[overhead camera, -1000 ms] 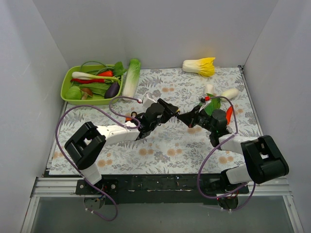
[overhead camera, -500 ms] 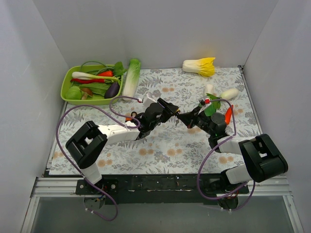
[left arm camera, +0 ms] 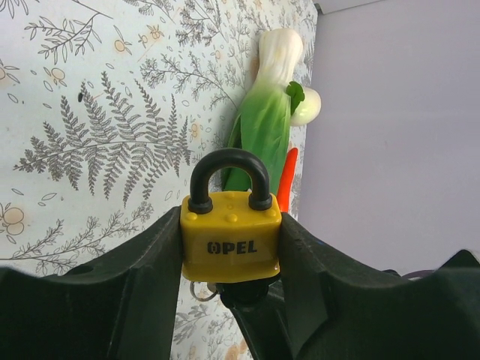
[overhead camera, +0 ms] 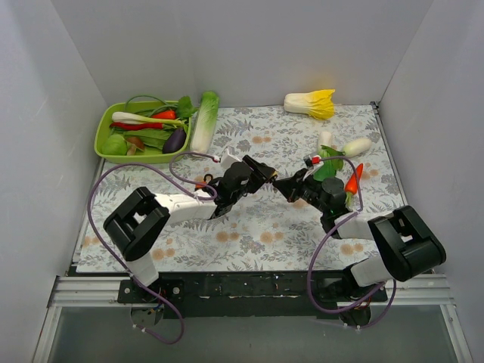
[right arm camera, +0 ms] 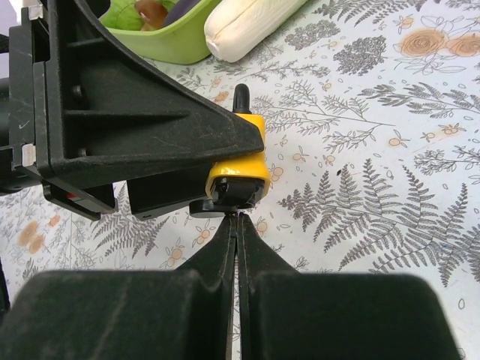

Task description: Unlock with the key

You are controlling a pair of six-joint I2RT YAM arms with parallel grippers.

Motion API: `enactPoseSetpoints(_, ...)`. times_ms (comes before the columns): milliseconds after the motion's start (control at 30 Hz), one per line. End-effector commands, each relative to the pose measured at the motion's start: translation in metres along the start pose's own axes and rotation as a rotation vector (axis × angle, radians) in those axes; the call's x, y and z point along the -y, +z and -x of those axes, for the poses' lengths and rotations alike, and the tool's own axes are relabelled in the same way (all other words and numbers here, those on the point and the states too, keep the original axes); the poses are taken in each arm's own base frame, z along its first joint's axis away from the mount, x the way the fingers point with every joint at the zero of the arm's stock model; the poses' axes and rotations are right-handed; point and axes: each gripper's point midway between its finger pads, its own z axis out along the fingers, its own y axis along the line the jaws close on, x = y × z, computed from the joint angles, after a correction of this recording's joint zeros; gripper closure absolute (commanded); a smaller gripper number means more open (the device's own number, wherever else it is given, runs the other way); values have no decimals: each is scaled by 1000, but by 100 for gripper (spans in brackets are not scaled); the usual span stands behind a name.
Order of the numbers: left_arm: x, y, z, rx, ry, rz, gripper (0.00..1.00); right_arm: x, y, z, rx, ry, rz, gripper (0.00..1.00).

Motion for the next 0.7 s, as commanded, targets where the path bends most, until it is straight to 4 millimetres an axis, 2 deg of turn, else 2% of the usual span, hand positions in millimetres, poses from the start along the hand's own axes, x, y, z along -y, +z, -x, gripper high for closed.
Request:
enactPoseSetpoints(0, 59, -52, -59, -345, -205, -139, 100, -2, 6, 50, 155, -69, -47, 99)
enactPoseSetpoints(233, 35, -31, -22, -278, -228, -85, 100, -3, 0, 29, 34, -25, -57, 97)
enactPoseSetpoints(367, 22, -22, -13, -250, -221, -52, 100, -6, -5, 15, -18, 16, -47, 80)
enactPoseSetpoints(400, 20, -20, -9, -241, -222, -44, 100, -7, -8, 12, -27, 23, -46, 73)
enactPoseSetpoints(500, 14, -15, 1, -213, -213, -25, 100, -8, -15, 4, -63, 40, -54, 62)
enactPoseSetpoints(667, 10, -8, 13, -180, -200, -11, 100, -9, -28, -9, -113, 76, -74, 53)
